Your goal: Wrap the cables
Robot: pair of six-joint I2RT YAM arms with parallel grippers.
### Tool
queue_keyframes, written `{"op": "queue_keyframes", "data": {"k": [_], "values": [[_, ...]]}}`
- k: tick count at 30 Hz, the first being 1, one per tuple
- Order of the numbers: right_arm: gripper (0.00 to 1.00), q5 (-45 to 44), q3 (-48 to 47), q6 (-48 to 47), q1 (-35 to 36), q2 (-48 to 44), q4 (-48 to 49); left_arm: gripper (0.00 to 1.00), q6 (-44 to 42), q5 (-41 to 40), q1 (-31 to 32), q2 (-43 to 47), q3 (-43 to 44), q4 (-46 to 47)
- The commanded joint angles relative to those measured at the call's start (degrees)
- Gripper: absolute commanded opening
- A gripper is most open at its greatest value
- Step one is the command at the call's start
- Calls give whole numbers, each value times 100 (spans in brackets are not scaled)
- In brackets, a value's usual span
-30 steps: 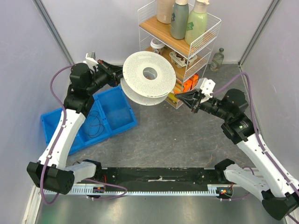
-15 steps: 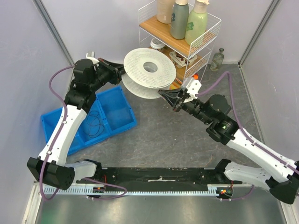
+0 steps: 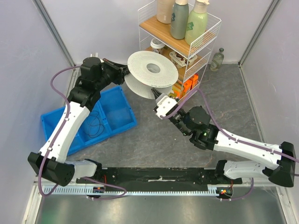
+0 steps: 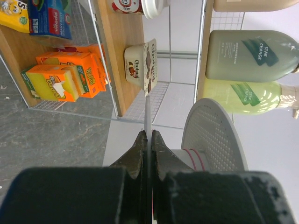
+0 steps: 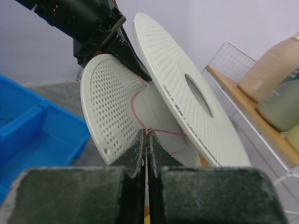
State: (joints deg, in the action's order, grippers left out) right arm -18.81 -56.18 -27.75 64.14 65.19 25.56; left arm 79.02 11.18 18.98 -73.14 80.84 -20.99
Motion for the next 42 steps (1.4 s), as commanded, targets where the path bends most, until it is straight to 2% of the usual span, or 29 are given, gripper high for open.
{"op": "queue_keyframes", "data": {"k": [1,10,14,22,28,37,42], "values": [[0,-518,125,-1372,301,134,747,2,272,-661,158,-7,152,342],[0,-667,318,-2700,661,292,784,2,-448,-1030,562,-7,143,473],[0,-817,301,-2946,731,345,380,2,-835,-1100,747,116,-173,649],[0,-1151,783,-3192,872,117,-253,2,-959,-591,967,257,-1289,1246],[0,-1327,1092,-3562,890,73,-403,2,-906,-336,1081,204,-1500,1440],[0,-1503,1197,-3246,890,-67,-1202,2,-1222,401,1090,327,-2299,2528],[0,-1503,1443,-2816,898,-296,-1966,2,-1416,789,1099,169,-2923,3223]]}}
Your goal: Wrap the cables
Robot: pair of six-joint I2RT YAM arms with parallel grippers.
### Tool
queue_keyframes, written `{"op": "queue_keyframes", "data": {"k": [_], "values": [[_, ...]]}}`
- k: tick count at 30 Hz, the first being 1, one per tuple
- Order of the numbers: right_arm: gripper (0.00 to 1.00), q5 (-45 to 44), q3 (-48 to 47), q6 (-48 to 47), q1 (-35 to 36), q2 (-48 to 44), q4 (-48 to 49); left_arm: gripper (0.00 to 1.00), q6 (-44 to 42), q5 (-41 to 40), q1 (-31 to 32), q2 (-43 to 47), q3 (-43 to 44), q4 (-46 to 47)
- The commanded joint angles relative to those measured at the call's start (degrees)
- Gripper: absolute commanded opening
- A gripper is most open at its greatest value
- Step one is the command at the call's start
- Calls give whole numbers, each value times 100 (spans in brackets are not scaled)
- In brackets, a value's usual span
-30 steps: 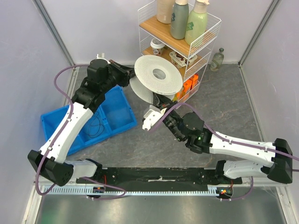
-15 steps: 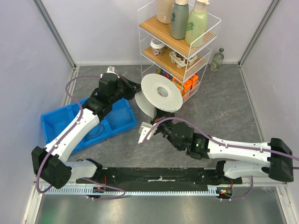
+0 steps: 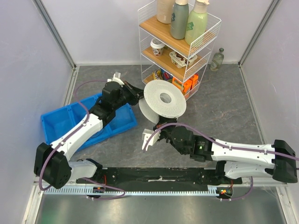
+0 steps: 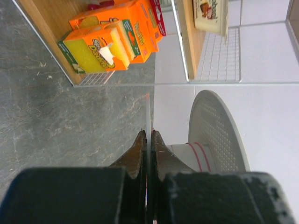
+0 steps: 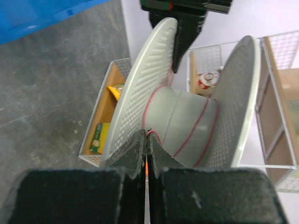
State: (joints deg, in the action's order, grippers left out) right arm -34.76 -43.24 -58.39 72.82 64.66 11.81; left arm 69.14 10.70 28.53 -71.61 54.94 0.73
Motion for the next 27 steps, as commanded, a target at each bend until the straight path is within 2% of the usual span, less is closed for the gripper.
{"op": "queue_keyframes", "data": {"k": [1,13,27], "values": [[0,75,237,293,22,-270,-653,2,-428,924,144,-54,-456,1226],[0,13,1238,864,22,-586,-1164,2,-358,1470,398,-1450,-686,2334],[0,277,2065,1075,-48,-297,-1234,2,-340,1637,785,-3006,-256,2721]]}}
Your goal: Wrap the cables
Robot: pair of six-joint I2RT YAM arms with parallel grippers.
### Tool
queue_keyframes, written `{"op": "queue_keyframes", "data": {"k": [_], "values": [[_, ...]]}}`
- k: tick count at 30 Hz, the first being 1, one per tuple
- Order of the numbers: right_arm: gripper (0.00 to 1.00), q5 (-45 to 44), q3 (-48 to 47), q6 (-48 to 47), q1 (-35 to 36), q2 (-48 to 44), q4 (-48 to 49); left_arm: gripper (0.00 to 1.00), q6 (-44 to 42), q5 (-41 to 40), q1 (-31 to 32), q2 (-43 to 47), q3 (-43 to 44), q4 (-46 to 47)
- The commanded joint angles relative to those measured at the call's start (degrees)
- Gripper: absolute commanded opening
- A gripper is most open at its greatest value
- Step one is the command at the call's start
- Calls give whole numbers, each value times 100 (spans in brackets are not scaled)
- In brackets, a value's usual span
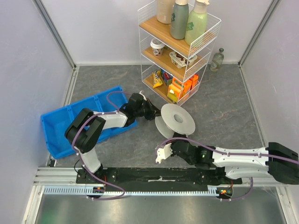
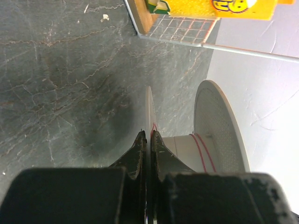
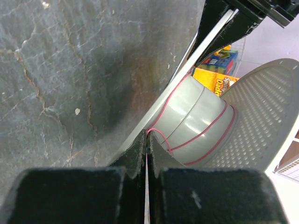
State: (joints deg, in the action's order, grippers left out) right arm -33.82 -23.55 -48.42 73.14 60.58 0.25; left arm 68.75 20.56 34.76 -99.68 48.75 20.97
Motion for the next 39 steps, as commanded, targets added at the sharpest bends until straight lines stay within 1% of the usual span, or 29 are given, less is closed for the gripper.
{"op": "queue_keyframes", "data": {"k": [1,6,9,14,20,22,24,26,27,28,30,31,33,35,37,39], "values": [[0,201,157,70,-98,130,-60,2,-292,651,171,-297,380,706],[0,253,465,-44,-309,209,194,2,-467,555,198,-578,538,514],[0,245,623,-211,-450,366,536,3,-599,502,197,-737,679,461],[0,236,624,-238,-731,718,801,18,-836,274,197,-860,952,40],[0,131,554,-273,-986,1070,1108,25,-1092,-69,197,-913,1189,-883],[0,148,553,-264,-1065,1132,1152,27,-1101,-148,197,-887,1207,-954],[0,130,553,-273,-1109,1211,1179,34,-1057,-297,197,-817,1198,-1042],[0,113,527,-264,-1136,1307,1170,47,-1004,-499,180,-685,1207,-1104],[0,95,518,-255,-1153,1368,1205,55,-1013,-596,189,-641,1259,-1208],[0,87,501,-238,-1162,1413,1223,61,-1056,-675,189,-632,1390,-1349],[0,69,492,-238,-1180,1501,1275,68,-1153,-789,171,-606,1558,-1639],[2,60,483,-246,-1180,1536,1328,70,-1188,-860,171,-562,1611,-1692],[9,34,431,-238,-1180,1580,1337,74,-1267,-974,171,-535,1707,-1885],[12,25,387,-220,-1171,1598,1302,77,-1390,-1123,189,-465,1751,-2026],[15,25,360,-211,-1180,1598,1267,80,-1478,-1431,180,-430,1909,-2491],[16,16,369,-194,-1180,1571,1258,81,-1487,-1571,171,-386,1919,-2676]]}}
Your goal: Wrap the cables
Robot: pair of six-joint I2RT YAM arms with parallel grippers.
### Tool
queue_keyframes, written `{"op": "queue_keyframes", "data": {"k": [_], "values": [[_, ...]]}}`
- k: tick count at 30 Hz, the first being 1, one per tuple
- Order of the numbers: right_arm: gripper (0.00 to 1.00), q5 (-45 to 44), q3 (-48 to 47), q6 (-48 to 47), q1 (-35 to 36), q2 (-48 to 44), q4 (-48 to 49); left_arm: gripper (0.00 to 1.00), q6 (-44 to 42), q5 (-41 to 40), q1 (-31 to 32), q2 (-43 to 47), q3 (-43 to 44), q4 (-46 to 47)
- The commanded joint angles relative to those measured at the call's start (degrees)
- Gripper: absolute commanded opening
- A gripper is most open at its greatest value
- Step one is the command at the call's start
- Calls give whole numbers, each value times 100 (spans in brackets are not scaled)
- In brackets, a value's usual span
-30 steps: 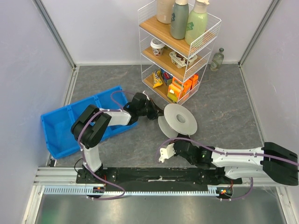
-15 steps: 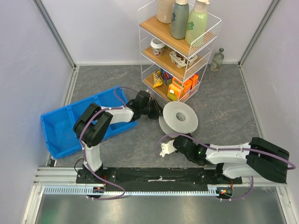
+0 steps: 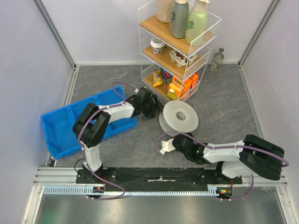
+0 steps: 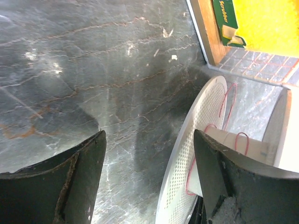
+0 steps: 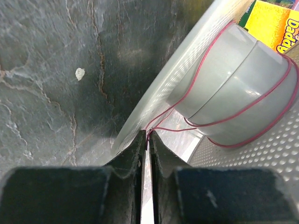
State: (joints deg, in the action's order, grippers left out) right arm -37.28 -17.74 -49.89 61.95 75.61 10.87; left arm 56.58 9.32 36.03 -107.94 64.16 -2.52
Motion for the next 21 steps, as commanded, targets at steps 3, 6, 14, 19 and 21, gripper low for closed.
{"op": "queue_keyframes", "data": {"k": [3,6,14,19,21], "values": [[20,379,-204,-38,-61,-20,152,81,-173,-449,44,519,334,-424],[27,414,-186,5,-8,-230,-58,82,-164,-510,36,572,395,-783],[45,625,69,-91,370,-811,-314,89,-498,-1054,53,845,553,-1460],[52,809,42,-100,484,-759,-393,90,-560,-1310,53,933,624,-1698],[54,853,60,-100,528,-811,-454,91,-569,-1372,44,933,633,-1751]]}}
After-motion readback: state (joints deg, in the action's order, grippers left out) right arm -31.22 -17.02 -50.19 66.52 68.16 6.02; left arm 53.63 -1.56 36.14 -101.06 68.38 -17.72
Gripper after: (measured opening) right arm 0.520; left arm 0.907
